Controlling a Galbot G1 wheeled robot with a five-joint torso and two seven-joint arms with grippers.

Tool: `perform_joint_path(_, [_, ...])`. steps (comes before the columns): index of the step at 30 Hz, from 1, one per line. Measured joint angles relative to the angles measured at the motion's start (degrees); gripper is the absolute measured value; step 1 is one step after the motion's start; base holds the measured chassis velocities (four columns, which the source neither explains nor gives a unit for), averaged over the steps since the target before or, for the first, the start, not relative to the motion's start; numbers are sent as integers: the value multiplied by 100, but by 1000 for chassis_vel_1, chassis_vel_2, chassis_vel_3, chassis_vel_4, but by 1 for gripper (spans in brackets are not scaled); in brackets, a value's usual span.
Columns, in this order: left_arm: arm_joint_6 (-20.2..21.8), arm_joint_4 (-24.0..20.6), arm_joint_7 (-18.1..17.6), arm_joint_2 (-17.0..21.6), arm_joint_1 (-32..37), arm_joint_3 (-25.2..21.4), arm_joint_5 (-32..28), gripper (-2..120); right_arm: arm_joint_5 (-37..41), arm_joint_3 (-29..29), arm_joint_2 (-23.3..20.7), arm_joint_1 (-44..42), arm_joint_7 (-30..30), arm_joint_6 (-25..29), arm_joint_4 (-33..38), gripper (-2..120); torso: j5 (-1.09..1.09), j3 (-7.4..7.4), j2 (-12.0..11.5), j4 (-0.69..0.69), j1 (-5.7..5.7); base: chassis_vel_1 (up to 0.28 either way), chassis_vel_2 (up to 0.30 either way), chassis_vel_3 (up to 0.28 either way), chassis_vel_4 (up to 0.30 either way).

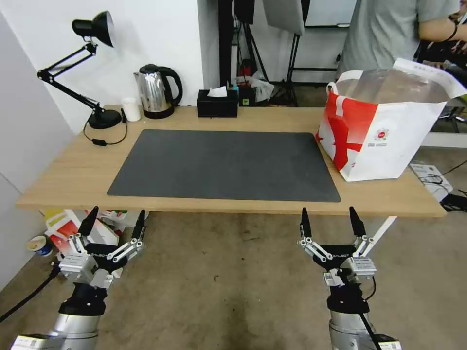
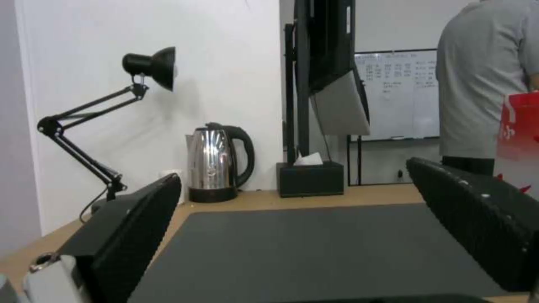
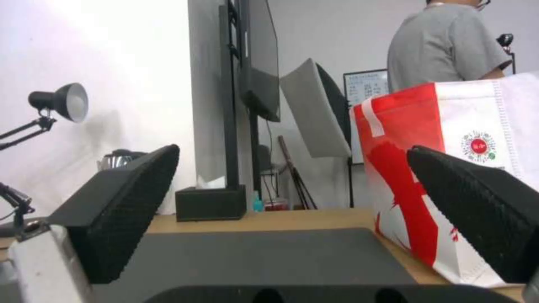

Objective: Pick up the trash from the table and place it into the takeout bag.

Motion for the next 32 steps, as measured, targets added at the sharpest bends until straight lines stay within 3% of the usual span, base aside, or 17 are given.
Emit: perform_joint_path(32, [12,-13,-5,1,-1,-5,0,100,0,0,0,0,0,0,0,100,0,0,-1,0,0,0,0,0,0])
